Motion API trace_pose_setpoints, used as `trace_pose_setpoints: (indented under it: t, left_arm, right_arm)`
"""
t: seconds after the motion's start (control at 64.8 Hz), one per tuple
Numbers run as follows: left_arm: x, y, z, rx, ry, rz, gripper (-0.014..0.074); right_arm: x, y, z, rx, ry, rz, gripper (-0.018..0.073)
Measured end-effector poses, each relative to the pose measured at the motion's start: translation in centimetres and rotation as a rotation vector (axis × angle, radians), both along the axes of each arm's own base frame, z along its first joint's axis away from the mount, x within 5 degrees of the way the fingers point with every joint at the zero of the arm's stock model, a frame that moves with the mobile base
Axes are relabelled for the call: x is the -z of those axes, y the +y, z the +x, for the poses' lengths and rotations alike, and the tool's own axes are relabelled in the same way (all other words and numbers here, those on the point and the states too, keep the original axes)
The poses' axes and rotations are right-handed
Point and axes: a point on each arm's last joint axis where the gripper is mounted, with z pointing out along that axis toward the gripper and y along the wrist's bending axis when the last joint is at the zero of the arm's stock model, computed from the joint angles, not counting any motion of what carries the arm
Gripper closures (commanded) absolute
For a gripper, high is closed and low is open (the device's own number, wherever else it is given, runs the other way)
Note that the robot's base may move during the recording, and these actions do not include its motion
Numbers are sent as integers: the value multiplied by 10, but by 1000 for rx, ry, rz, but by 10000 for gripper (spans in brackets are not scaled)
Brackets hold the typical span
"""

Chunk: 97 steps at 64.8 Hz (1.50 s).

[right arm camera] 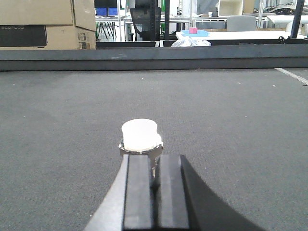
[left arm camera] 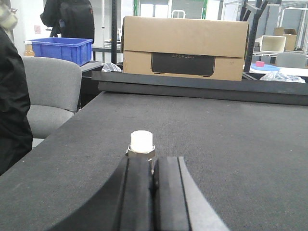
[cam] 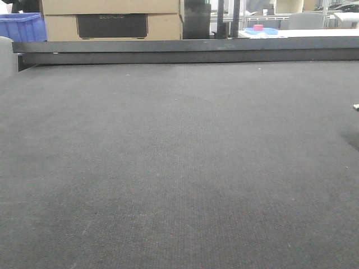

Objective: Place valve from conveyor to right shelf box
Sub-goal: 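Lower both open grippers over the two silver valves on the belt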

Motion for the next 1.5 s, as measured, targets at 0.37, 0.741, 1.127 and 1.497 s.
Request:
trace_pose_setpoints:
  t: [0.37, 0.741, 1.127, 1.497]
  left_arm:
    - [0, 0, 0, 0, 0, 0, 707]
    - [-1, 0, 0, 1, -14, 1, 707]
    - [-66, -1, -14, -10, -127, 43, 678]
    - [-145, 6, 12, -50, 195, 29, 56]
  right_arm:
    - [0, 0, 0, 0, 0, 0, 722]
    - [-2, 0, 0, 3, -26, 1, 722]
    - [-76, -1, -18, 7, -278, 8, 722]
    - [-150, 1, -21, -12, -230, 4, 67]
